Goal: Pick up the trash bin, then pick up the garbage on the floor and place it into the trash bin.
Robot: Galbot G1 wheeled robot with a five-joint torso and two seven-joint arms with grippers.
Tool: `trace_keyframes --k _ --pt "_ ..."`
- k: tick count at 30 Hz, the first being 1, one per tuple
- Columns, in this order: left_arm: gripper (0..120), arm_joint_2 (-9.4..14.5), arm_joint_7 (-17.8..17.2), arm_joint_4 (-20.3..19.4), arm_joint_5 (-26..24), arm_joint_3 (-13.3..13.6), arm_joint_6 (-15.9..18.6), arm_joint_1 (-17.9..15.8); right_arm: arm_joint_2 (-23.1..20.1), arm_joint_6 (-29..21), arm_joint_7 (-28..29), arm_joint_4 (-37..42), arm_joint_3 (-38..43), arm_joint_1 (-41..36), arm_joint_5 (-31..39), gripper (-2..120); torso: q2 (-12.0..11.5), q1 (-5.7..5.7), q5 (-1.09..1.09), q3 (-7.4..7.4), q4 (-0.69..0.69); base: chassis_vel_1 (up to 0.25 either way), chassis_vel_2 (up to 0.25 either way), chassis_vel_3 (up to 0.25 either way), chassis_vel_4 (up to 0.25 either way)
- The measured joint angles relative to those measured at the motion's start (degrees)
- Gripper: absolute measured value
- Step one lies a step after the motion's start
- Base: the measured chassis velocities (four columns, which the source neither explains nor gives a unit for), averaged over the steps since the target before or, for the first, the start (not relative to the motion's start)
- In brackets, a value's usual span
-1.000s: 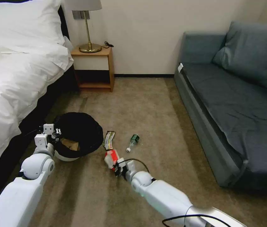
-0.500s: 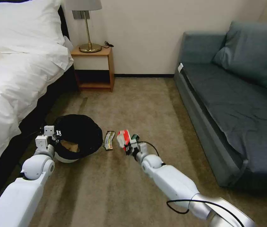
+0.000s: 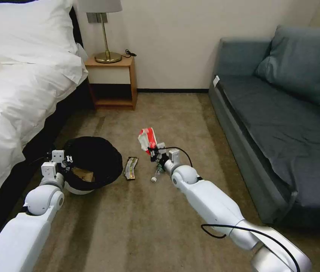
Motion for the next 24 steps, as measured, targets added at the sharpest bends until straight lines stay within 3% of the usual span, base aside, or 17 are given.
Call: trace_keyframes --k 14,24 --pt "5 -1.1 0.1 0.4 0.4 0.7 -0.2 -0.2 0.5 -0.4 -4.2 10.7 -6.7 -0.2 6.5 0 0.0 0.00 -0.01 0.00 0.01 0.000 0.000 0.000 0.000" --pt "5 -1.2 0.3 1.6 0.4 1.4 -0.4 -1.4 2.6 0.1 -5.5 10.5 -13.7 -0.7 8.9 0 0.0 0.00 -0.01 0.00 0.00 0.000 0.000 0.000 0.000"
